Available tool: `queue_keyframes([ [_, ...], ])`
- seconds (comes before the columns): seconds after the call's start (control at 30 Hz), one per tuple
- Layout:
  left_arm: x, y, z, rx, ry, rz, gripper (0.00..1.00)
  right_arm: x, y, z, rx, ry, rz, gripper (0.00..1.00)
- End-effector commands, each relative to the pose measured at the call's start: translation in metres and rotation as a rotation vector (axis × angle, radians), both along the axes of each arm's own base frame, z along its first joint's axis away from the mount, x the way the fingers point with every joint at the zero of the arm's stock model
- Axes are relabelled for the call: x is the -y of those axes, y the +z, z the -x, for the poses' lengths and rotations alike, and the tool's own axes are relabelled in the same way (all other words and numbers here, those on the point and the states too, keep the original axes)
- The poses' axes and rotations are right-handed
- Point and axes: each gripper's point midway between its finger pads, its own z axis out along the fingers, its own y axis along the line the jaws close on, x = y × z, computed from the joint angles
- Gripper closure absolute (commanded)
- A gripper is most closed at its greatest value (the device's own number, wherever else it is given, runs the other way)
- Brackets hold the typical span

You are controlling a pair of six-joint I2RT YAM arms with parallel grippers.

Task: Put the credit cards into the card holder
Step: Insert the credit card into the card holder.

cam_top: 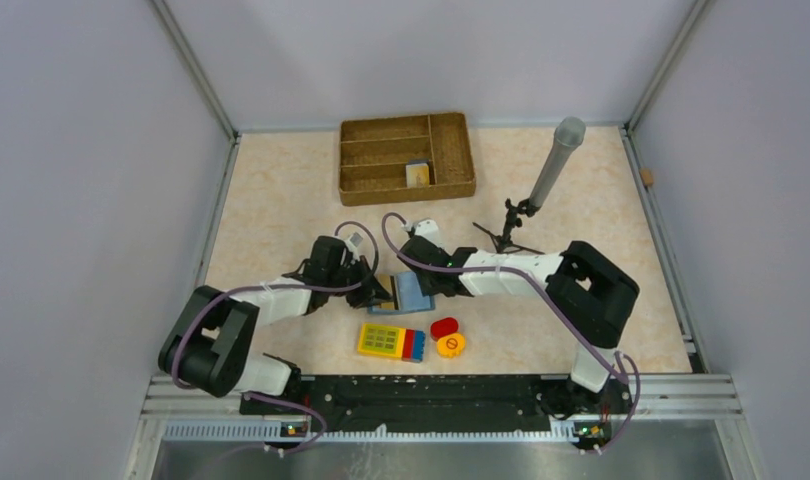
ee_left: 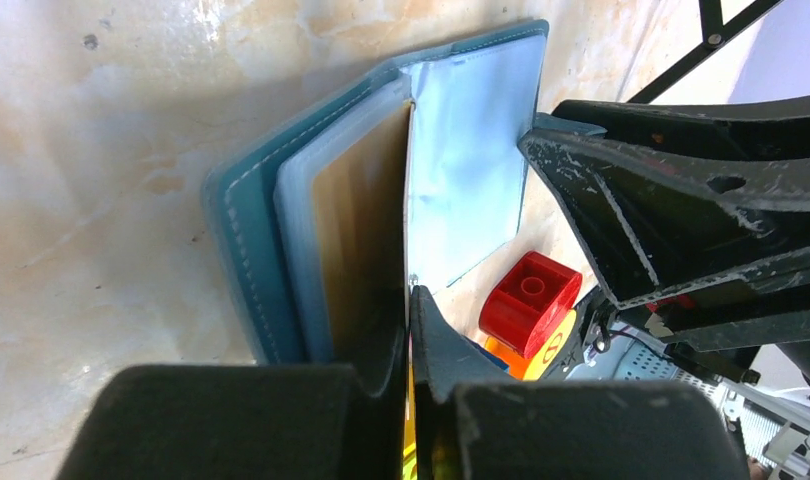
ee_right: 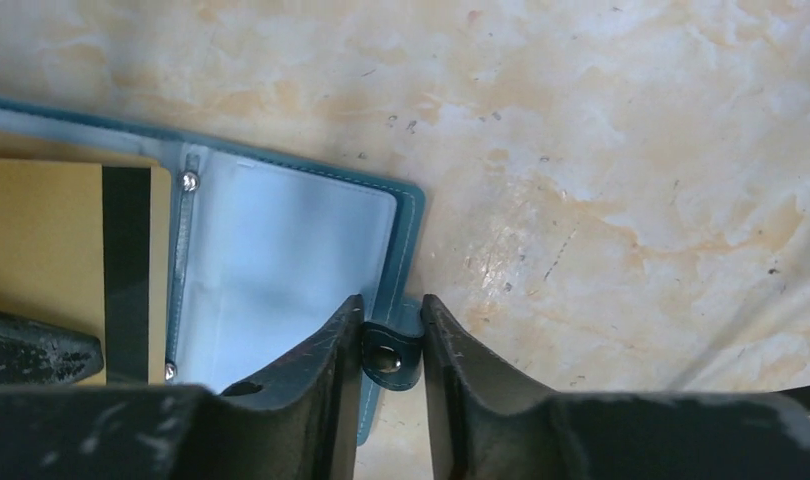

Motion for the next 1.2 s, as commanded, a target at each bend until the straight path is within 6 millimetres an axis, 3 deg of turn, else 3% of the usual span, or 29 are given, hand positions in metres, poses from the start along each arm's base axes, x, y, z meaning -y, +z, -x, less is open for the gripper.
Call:
queue_keyframes([
  [0.0, 0.007, 0.003, -0.005, 0.042, -0.028, 0.04, 1.0, 0.003, -0.005, -0.003, 0.012, -0.042, 0.043, 0.79],
  [0.27, 0.016, 0.005, -0.002, 0.041, -0.048, 0.118, 1.0, 0.008, -0.021, 0.004, -0.03, -0.054, 0.073, 0.89],
  [0.8, 0.01, -0.02, 0.004, -0.026, 0.035, 0.114, 1.0, 0.008, -0.023, 0.007, -0.045, -0.06, 0.071, 0.93],
  [1.17, 0.011, -0.021, -0.003, 0.046, 0.064, 0.152, 1.0, 0.007, -0.025, 0.008, -0.056, -0.056, 0.064, 0.96],
])
